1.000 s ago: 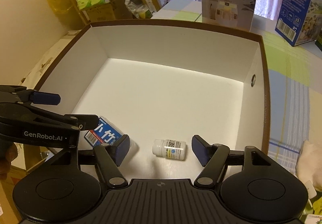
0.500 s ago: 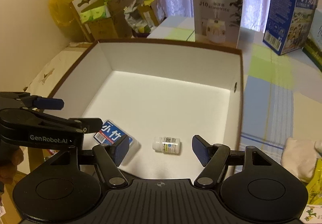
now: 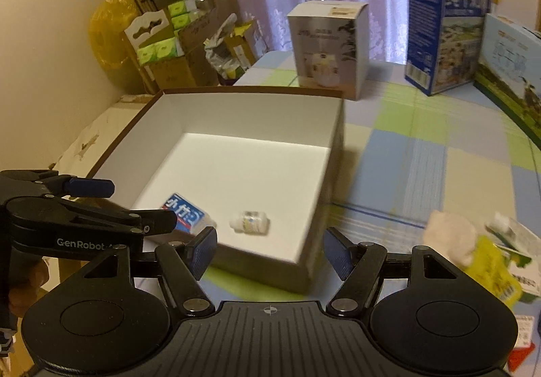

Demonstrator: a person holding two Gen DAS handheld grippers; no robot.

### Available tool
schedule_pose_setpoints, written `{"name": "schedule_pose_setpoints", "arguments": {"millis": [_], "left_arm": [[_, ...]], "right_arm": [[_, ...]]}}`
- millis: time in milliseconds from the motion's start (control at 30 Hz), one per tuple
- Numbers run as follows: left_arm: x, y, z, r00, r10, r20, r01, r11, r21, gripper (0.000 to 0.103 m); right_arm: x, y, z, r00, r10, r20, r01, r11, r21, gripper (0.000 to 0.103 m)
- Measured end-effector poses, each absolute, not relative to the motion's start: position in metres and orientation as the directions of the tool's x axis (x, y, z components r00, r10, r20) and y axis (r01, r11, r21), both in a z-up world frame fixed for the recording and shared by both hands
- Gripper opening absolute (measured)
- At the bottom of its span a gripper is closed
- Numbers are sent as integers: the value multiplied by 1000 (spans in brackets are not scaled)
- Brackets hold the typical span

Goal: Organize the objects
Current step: 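Open both grippers to release the items and withdraw from the box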

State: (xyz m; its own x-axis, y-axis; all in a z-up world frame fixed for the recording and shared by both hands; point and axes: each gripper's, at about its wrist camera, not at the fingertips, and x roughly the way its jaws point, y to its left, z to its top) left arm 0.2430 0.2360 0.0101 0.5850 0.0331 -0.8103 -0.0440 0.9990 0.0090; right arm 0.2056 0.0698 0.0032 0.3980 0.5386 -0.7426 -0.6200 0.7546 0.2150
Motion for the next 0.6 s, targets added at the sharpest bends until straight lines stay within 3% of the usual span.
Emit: {"name": "schedule_pose_setpoints", "arguments": {"millis": [600], "left_arm": [[205, 124, 3, 555, -16, -832, 19, 1000, -6, 93]], "right_arm": [[192, -46, -1, 381, 514, -768, -593, 773, 223, 67]]}}
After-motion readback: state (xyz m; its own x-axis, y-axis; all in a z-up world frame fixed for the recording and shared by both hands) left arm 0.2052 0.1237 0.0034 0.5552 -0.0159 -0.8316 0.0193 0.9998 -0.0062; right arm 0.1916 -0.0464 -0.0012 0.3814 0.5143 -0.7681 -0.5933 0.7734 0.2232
